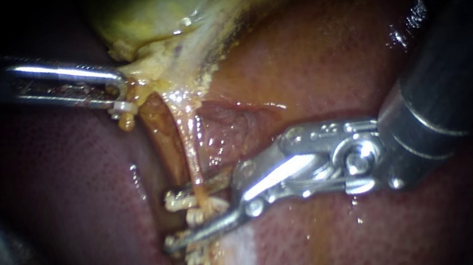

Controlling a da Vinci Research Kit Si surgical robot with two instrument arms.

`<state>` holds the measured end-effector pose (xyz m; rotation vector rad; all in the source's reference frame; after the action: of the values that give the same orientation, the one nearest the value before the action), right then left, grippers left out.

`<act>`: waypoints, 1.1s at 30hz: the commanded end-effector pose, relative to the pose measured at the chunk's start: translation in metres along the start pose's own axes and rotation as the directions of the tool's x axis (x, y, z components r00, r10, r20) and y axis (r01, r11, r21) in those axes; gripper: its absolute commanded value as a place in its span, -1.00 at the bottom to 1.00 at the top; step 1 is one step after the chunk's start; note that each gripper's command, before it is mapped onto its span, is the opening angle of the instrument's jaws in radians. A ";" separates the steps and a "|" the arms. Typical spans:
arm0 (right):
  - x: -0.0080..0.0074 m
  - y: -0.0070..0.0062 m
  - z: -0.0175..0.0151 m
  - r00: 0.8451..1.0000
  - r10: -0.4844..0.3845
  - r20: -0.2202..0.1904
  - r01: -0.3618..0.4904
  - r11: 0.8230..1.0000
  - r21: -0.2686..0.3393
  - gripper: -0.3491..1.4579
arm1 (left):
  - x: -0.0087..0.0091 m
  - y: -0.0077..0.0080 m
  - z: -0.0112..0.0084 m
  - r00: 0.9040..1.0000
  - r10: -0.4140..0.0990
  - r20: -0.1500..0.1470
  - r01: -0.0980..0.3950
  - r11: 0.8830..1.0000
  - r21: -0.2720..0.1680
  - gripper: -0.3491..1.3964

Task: Clipping first clip right tube

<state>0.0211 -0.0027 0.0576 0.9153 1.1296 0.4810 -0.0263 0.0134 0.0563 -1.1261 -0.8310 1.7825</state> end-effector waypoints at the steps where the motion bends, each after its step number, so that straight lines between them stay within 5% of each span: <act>1: 0.0006 -0.0005 -0.0002 1.000 0.007 -0.015 -0.007 1.000 0.011 -0.06 | 0.0000 0.0000 0.0000 1.000 0.000 0.000 0.000 1.000 0.001 -1.00; 12: 0.0028 -0.0038 0.0003 0.999 0.024 -0.027 -0.021 0.994 0.104 -0.11 | 0.0000 0.0000 0.0000 1.000 0.000 0.000 0.000 1.000 0.000 -1.00; 23: 0.0033 -0.0038 -0.0003 0.997 0.069 -0.025 -0.065 0.992 0.109 -0.29 | 0.0000 0.0000 -0.0001 1.000 0.000 0.000 0.000 1.000 0.000 -1.00; 33: 0.0032 -0.0040 -0.0008 0.987 0.157 -0.024 -0.154 0.983 0.099 -0.82 | 0.0000 0.0000 -0.0001 1.000 0.000 0.000 0.000 1.000 0.000 -1.00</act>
<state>0.0209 -0.0023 0.0525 1.1028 1.1113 0.5933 -0.0262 0.0134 0.0564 -1.1256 -0.8308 1.7826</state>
